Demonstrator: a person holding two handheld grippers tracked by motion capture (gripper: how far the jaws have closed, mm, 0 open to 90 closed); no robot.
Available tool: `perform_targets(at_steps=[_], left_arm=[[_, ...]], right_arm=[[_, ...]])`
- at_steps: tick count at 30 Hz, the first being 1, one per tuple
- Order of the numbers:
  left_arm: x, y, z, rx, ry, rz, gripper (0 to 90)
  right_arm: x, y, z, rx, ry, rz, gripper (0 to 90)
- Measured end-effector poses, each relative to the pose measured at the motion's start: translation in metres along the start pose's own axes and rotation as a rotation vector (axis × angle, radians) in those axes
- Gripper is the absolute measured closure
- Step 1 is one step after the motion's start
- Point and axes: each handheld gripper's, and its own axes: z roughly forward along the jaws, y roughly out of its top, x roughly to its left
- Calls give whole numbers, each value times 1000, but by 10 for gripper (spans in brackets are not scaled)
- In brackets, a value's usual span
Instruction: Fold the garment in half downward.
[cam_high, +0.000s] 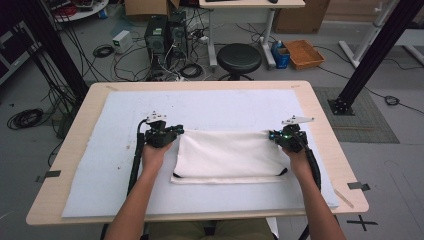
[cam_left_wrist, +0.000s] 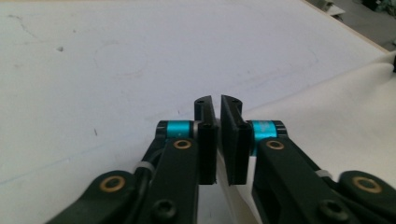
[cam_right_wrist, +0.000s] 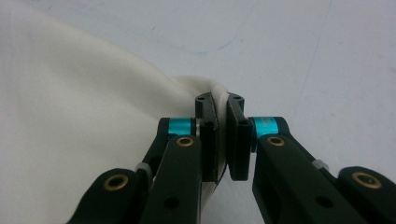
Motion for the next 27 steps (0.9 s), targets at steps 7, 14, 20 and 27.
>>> perform_targets(at_steps=[7, 14, 20, 27], left_arm=[[-8, -16, -33, 52, -43, 0, 534], [-24, -40, -69, 97, -133, 50, 537], [-32, -53, -74, 147, -171, 47, 537], [-41, -62, -61, 239, -123, 104, 684]], right_arm=[[0, -15, -16, -20, 14, 85, 414], [23, -43, -61, 1, 91, 38, 477], [32, -67, -73, 33, 75, 12, 481], [26, -69, -70, 57, 67, 27, 515]])
